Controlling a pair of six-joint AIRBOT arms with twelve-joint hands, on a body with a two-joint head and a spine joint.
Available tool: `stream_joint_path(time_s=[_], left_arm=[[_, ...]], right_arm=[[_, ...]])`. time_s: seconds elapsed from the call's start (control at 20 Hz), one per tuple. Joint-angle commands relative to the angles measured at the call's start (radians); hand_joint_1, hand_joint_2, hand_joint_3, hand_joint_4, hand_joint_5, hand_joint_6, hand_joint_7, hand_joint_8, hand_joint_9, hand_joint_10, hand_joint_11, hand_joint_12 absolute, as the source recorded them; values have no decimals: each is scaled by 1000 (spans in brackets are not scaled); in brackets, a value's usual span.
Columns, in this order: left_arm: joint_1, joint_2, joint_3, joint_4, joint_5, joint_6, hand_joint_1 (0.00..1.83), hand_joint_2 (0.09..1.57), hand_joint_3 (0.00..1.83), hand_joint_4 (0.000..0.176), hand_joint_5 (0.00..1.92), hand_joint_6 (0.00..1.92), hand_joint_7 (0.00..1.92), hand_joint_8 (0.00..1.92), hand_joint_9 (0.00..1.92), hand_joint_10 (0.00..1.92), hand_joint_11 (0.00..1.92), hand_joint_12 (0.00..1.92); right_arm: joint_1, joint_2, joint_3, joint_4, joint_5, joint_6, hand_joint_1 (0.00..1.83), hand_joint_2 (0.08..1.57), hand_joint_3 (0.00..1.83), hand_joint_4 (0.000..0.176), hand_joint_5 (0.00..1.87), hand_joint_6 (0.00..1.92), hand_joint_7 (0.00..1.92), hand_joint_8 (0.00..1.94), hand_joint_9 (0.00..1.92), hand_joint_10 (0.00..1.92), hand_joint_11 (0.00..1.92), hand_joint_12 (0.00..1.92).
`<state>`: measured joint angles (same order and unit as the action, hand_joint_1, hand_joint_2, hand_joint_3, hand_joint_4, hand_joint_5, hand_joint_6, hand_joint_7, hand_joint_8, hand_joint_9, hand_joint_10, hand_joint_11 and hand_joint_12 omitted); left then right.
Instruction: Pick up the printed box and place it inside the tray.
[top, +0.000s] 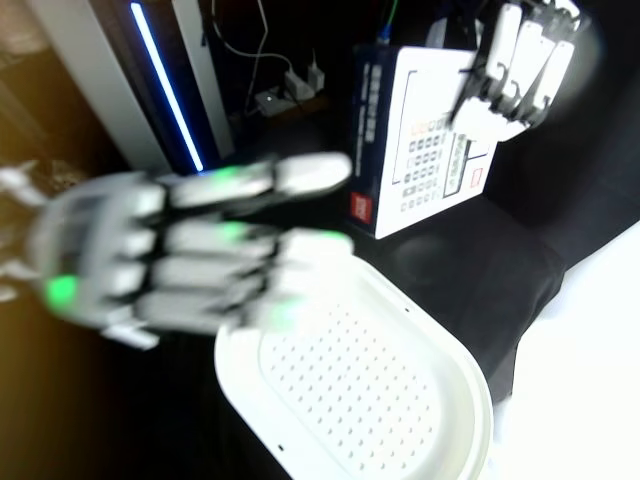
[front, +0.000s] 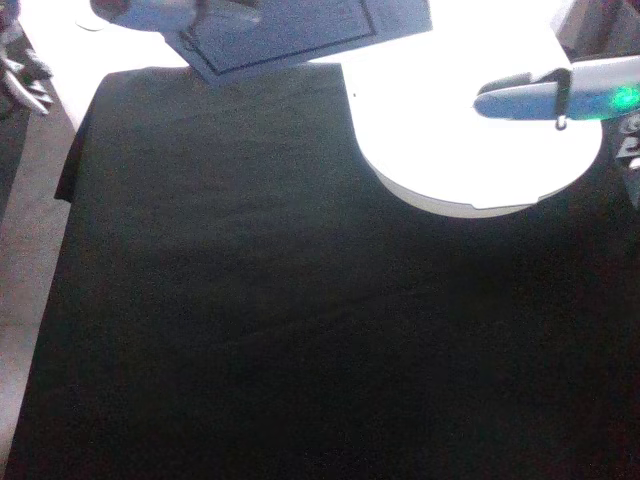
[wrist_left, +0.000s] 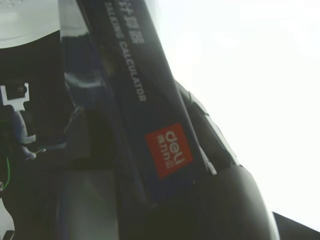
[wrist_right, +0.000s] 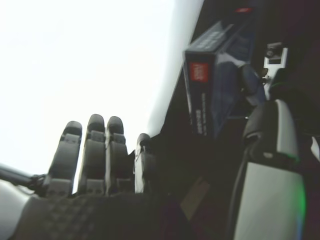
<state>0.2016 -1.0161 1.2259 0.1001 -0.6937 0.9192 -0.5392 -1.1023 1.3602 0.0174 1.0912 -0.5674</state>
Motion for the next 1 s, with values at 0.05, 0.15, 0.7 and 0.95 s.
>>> stream_joint_path(time_s=[0.05, 0.15, 0.7, 0.95], left_arm=[[-17, -16, 13, -14, -123, -5, 1270, 1119, 0, 0, 885, 867, 1079, 1054, 1498, 164, 1087, 1015], [-17, -32, 16, -15, -127, -5, 1270, 1117, 0, 0, 890, 869, 1078, 1058, 1476, 182, 1055, 1042], [31, -110, 49, -41, -181, -25, 1274, 1109, 0, 0, 900, 890, 1092, 1022, 1263, 579, 1007, 1130], [44, -121, 53, -60, -202, -28, 1276, 1104, 3, 0, 943, 758, 1082, 1074, 1391, 606, 1121, 1102]], right_arm=[[24, -18, 20, 30, 101, 10, 755, 589, 0, 176, 0, 0, 44, 4, 63, 3, 0, 392], [44, -40, 30, 30, 96, 10, 767, 573, 0, 176, 0, 0, 60, 6, 72, 2, 0, 433], [101, -109, 50, 61, 97, 10, 721, 695, 16, 176, 0, 0, 76, 4, 125, 3, 0, 807], [103, -116, 50, 84, 133, 23, 827, 975, 22, 30, 563, 50, 451, 19, 455, 50, 210, 1143]])
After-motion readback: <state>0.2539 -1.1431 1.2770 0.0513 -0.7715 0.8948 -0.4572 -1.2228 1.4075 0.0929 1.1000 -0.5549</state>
